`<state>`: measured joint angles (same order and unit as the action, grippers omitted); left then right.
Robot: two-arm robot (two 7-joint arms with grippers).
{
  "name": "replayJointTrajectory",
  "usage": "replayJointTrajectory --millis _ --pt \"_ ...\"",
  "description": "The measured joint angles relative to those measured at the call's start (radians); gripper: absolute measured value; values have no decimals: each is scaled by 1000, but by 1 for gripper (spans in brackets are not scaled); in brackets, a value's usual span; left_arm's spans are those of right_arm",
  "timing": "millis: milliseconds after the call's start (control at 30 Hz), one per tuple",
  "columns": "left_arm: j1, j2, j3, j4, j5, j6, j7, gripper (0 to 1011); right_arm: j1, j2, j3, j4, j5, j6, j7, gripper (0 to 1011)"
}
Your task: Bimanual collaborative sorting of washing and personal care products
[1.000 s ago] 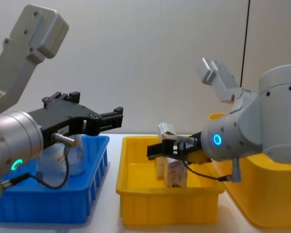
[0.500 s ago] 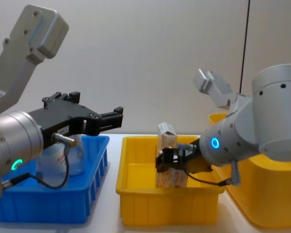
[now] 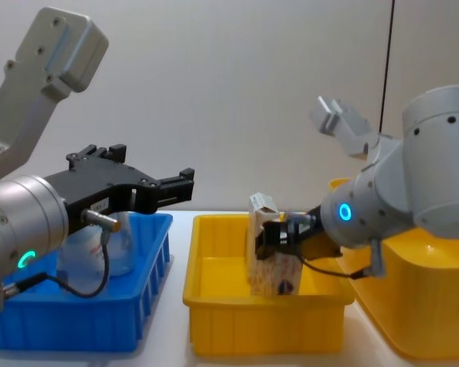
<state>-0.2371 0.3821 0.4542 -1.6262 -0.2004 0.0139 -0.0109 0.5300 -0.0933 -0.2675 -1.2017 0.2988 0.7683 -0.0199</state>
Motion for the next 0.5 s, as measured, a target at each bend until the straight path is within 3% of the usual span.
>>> replayJointTrajectory --millis 500 --pt "0 0 0 0 0 0 0 1001 -13 37 -23 -116 -56 -65 -3 368"
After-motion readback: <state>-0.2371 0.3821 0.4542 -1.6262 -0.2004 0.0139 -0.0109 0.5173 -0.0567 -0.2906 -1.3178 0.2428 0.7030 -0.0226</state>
